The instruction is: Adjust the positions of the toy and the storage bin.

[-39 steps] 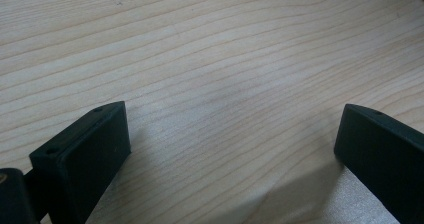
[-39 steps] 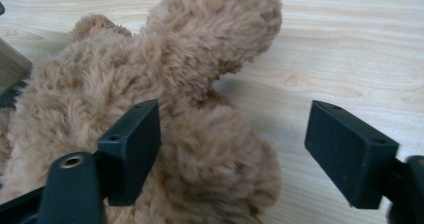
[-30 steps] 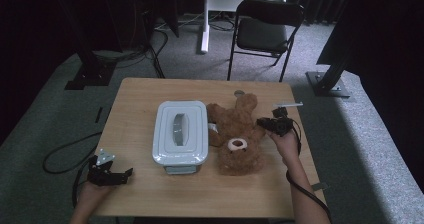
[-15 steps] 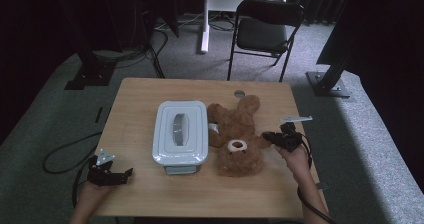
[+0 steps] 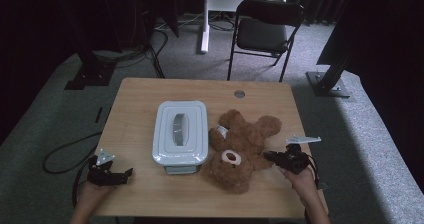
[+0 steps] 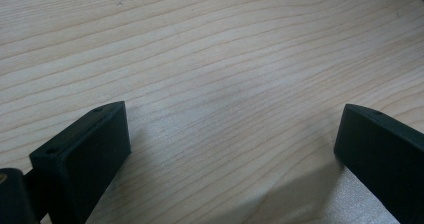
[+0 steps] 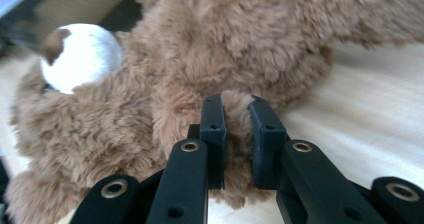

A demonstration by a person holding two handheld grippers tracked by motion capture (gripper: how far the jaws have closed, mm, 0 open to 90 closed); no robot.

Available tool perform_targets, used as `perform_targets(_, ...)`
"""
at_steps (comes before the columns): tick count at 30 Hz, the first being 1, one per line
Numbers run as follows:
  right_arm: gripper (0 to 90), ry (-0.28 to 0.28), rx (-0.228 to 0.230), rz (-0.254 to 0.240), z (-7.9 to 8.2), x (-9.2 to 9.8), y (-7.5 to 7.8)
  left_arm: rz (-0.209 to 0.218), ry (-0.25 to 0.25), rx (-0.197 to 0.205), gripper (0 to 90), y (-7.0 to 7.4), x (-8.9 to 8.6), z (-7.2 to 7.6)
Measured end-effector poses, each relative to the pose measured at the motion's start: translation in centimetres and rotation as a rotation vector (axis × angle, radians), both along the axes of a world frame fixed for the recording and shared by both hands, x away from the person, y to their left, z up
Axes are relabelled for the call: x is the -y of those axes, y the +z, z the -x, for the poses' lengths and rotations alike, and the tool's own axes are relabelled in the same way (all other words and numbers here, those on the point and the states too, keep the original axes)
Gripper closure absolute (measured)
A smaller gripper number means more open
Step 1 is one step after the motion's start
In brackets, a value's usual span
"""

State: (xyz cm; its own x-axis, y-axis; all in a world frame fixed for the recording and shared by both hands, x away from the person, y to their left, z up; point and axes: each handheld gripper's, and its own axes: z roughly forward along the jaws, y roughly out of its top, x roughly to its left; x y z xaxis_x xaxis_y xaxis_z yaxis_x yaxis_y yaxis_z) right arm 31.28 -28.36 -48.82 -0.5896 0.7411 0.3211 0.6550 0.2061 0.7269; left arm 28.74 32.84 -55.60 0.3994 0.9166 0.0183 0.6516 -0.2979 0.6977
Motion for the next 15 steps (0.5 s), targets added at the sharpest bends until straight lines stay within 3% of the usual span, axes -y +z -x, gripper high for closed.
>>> perform_targets(5,75.9,0.003,0.021,-0.001,1.2,0.0,0.1,0.001,0.000,0.000,2.1,0.0,0.0,0.0)
perform_targets(6,71.8,-0.009,0.031,0.010,1.1,0.0,0.1,0.001,0.000,0.000,2.1,0.0,0.0,0.0)
perform_targets(8,64.3,-0.013,0.045,-0.013,0.7,0.2,0.3,0.000,0.000,0.000,2.1,0.0,0.0,0.0)
perform_targets(10,52.9,-0.011,0.087,-0.026,0.3,0.2,0.8,0.000,0.000,0.000,2.1,0.0,0.0,0.0)
perform_targets(15,45.1,0.007,0.160,-0.037,-1.3,-0.7,3.2,0.001,0.001,0.001,2.1,0.0,0.0,0.0)
